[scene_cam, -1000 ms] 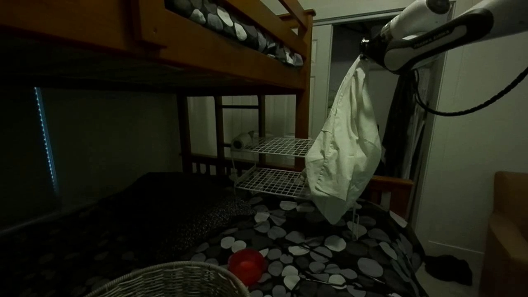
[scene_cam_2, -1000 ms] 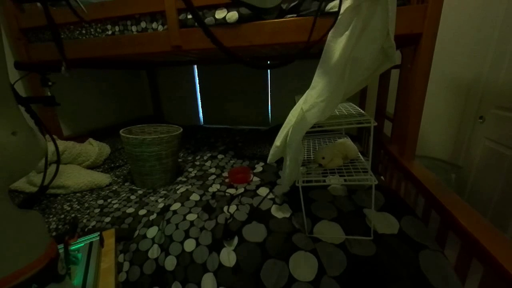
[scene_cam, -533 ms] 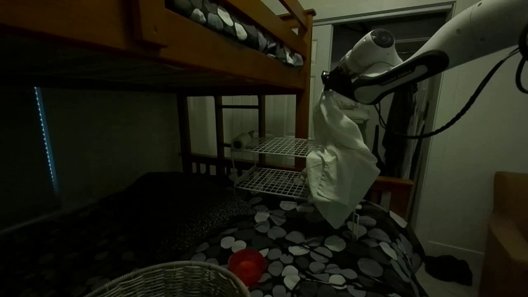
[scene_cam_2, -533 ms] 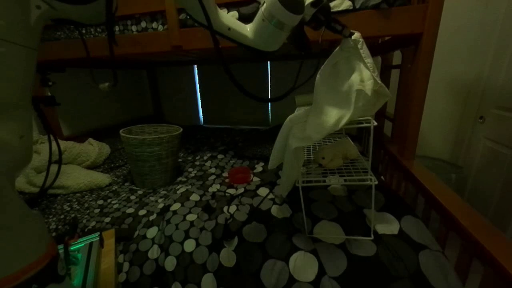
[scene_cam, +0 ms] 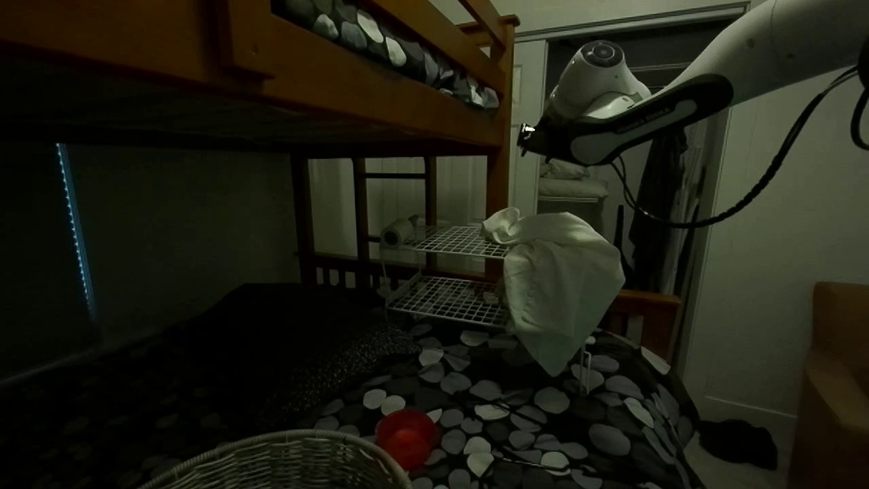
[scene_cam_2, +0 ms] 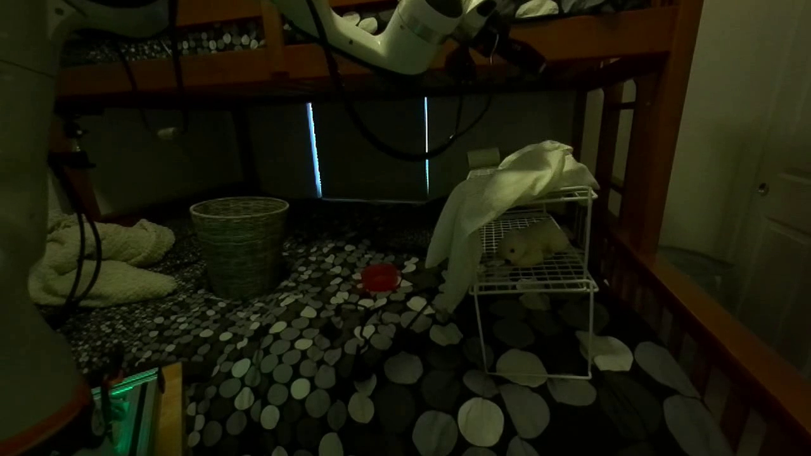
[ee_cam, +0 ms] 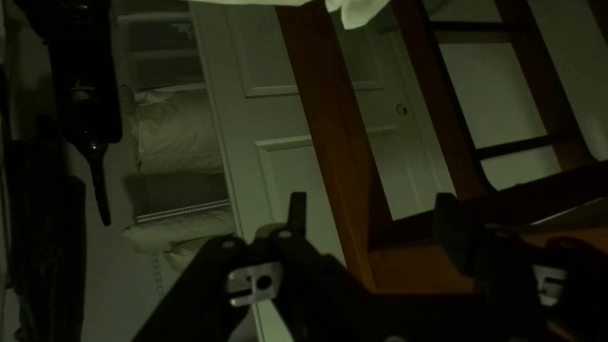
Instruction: Put the towel on top of the shelf
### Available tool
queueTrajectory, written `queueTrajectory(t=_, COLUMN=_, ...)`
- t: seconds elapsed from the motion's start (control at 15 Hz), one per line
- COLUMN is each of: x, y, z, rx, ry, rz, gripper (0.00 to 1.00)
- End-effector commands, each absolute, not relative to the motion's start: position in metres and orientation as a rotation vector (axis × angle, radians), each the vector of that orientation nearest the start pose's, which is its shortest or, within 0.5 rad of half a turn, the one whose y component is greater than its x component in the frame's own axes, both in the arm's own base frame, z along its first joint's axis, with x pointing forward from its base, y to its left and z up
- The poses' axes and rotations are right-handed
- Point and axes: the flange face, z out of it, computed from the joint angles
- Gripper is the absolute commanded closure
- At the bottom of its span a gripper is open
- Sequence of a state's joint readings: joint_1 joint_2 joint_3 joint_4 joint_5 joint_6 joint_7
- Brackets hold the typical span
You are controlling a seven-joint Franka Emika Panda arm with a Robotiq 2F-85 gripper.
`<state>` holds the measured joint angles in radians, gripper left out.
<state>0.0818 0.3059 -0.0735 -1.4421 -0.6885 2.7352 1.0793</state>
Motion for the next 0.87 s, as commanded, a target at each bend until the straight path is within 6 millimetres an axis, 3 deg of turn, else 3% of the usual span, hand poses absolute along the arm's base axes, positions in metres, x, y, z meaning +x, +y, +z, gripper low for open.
queueTrajectory(t=0.0, x=0.647, y=0.026, z=0.630, rx=-2.779, ry=0.551, rz=-1.508, gripper=0.01)
queueTrajectory(t=0.2, x=0.614, y=0.025, z=0.623, rx=-2.802, ry=0.443, rz=-1.351, gripper=0.00)
queueTrajectory(t=0.33, x=0.592, y=0.035, z=0.614, rx=-2.768, ry=0.381, rz=-1.287, gripper=0.00)
queueTrajectory(t=0.6, x=0.578, y=0.066, z=0.624, rx=-2.688, ry=0.231, rz=-1.105, gripper=0.00)
queueTrajectory(t=0.73, x=0.569, y=0.069, z=0.630, rx=-2.646, ry=0.154, rz=-0.987, gripper=0.00)
queueTrajectory(t=0.8, x=0.586, y=0.073, z=0.627, rx=-2.669, ry=0.211, rz=-1.074, gripper=0.00)
